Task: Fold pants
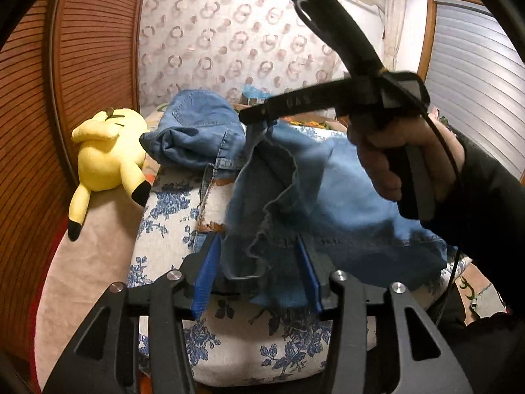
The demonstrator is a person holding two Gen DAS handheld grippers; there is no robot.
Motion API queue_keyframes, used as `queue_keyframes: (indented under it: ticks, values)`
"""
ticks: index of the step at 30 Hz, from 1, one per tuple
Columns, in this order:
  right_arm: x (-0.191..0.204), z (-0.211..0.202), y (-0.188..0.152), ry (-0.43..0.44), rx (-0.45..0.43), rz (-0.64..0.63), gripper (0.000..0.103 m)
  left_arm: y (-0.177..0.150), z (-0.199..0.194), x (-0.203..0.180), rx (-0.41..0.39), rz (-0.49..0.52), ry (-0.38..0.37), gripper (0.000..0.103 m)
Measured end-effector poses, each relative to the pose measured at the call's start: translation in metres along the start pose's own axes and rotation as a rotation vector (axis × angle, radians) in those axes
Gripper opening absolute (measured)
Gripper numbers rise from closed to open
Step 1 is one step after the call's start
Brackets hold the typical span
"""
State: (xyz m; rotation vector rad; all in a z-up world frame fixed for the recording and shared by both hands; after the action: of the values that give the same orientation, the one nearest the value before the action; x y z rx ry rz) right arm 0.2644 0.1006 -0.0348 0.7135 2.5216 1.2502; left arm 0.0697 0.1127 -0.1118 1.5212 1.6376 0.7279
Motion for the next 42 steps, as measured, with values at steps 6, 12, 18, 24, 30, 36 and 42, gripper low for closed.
queue_keyframes:
  ticks: [6,12,18,24,30,36,42]
  values:
    - [-0.008,-0.024,-0.004,-0.032,-0.029,-0.022,0.051,0.007,0.003,-0.009,-0.022,0.025,-0.027,0.046]
    - [-0.029,-0.075,-0.037,-0.070,-0.070,0.035,0.052,0.003,0.029,-0.004,0.037,0.034,0.003,0.046]
    - [-0.052,-0.117,-0.099,-0.141,-0.060,0.091,0.052,-0.005,0.044,-0.004,0.069,0.027,-0.011,0.035]
    - [-0.063,-0.137,-0.156,-0.166,-0.020,0.157,0.052,0.002,0.032,-0.004,0.032,0.024,-0.026,0.007]
    - [-0.062,-0.159,-0.185,-0.156,-0.004,0.208,0.052,0.020,-0.006,0.000,-0.046,0.000,-0.024,0.007]
    - [-0.054,-0.178,-0.204,-0.133,0.002,0.238,0.052,0.001,-0.003,0.006,0.007,0.004,0.007,0.007]
    - [-0.060,-0.177,-0.211,-0.103,0.014,0.243,0.030,-0.006,0.011,0.006,0.046,-0.007,0.016,0.012]
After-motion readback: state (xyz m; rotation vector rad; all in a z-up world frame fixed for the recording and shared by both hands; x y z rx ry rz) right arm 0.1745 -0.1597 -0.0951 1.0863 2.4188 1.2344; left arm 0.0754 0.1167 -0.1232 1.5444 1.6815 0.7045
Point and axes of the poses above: each gripper's, at about its wrist camera, not at the fingertips, and z roughly the way its jaws point, x to its left, y to its top, the point moved 10 cm from there along z, roughly the way its jaws point, and after that the axes turned 4 degrees about -x, right-handed, at the moved point
